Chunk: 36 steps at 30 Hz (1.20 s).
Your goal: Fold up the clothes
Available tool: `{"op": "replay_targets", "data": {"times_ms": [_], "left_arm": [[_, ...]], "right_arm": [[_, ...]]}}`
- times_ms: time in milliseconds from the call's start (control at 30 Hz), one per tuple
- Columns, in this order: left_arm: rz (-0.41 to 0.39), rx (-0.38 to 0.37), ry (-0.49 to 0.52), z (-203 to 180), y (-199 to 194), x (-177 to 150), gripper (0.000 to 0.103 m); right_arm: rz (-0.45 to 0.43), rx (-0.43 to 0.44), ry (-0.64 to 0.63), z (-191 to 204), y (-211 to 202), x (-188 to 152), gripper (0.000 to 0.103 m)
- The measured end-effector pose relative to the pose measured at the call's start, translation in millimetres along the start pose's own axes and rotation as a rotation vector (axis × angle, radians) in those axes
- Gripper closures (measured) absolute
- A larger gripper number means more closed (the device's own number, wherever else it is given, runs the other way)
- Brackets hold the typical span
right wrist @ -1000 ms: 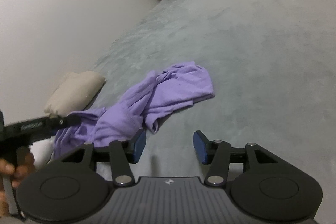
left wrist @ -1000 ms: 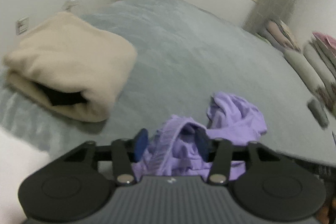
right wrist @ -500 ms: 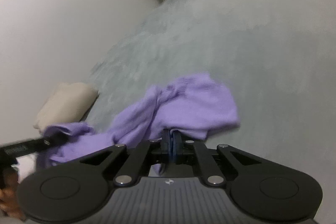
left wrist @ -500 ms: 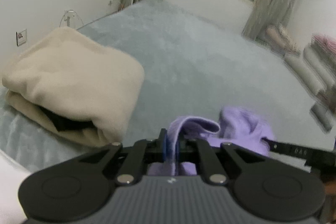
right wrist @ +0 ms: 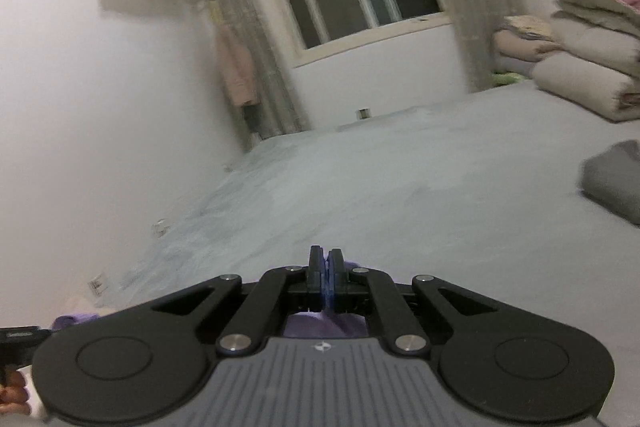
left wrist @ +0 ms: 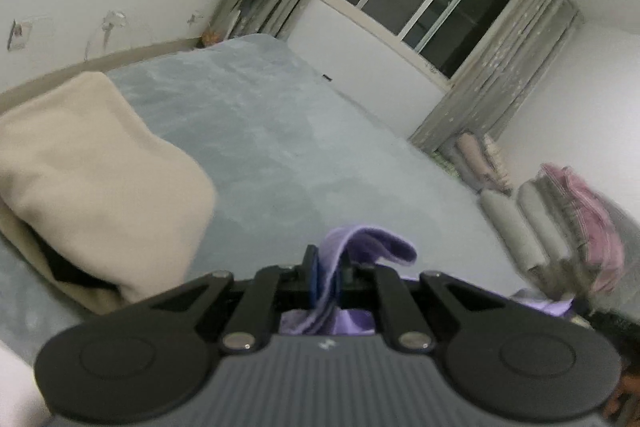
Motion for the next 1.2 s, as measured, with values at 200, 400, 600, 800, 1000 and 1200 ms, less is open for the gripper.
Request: {"op": "replay_targets", "data": {"times_ms": [200, 400, 600, 800, 1000, 1200], "left_arm": [[0.024, -0.115, -0.088, -13, 7, -3, 0.097], [0.215, 0.089, -0.128, 34, 61, -45, 0.096], [0.194, 0.121, -0.098, 42, 63, -40, 0.096], [0.206, 0.139, -0.104, 43, 60, -46, 0.096], [0.203, 0.169, -0.036, 38, 57, -47, 0.096], [0.202, 0.18, -0.012, 38, 55, -48, 0.096]], "right_arm": [[-0.117, -0.101, -0.044, -8, -54, 27, 0.099], [0.106, -0.052, -0.107, 4, -6, -20, 0.099], [0.424, -0.01, -0.3, 17, 33, -99, 0.099], [0.491, -0.273, -0.418, -21, 35, -106, 0.096], [0.306, -0.23, -0.204, -21, 34, -60, 0.07], [0.348, -0.319, -0.194, -47, 79, -77, 0.071]]}}
Point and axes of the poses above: each gripper's, at about its wrist camera, not at the fingertips, and y roughly the way its jaws point, z to its left, x to its top, the point moved 8 cm from there along y, roughly the way its jaws point, and after that the axes turned 5 degrees about y, right-handed, at the moved point
